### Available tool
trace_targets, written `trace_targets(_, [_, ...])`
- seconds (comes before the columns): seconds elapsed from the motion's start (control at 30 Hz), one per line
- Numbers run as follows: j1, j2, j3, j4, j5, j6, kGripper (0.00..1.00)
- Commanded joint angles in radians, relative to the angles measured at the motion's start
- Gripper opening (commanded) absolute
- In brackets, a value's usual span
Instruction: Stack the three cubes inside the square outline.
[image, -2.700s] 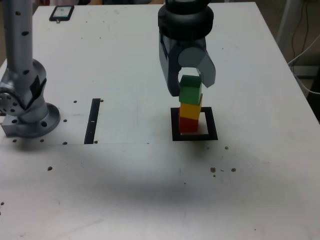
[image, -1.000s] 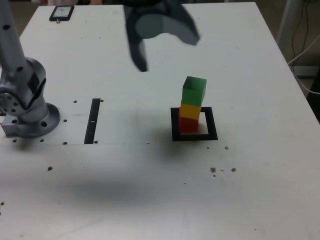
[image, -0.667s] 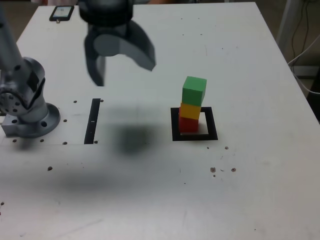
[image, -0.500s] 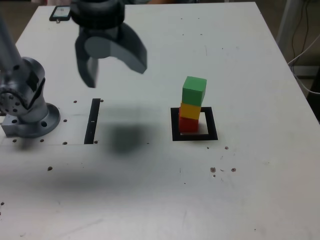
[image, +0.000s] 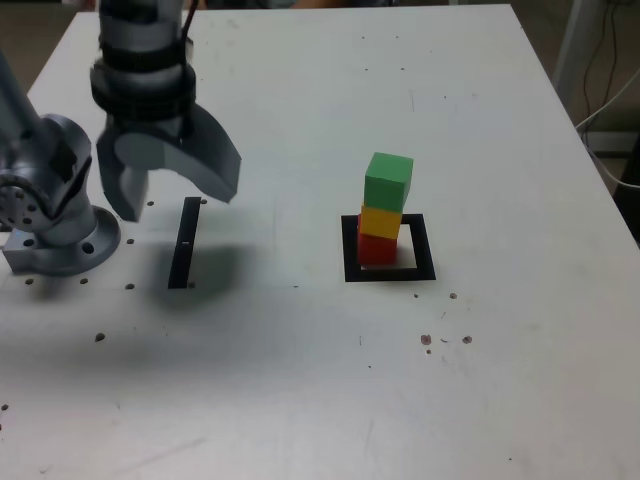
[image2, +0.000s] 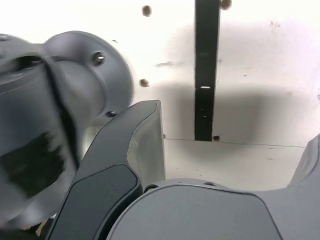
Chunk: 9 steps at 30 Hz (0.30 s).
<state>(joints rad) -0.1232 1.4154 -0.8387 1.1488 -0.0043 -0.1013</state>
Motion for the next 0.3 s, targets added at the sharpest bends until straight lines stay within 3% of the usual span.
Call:
trace_targets(0.0, [-0.006, 0.004, 0.013, -0.020, -0.001, -0.001, 1.00])
trace_targets(0.27, [-0.006, 0.007, 0.025, -0.092, 0.026, -0.001, 1.00])
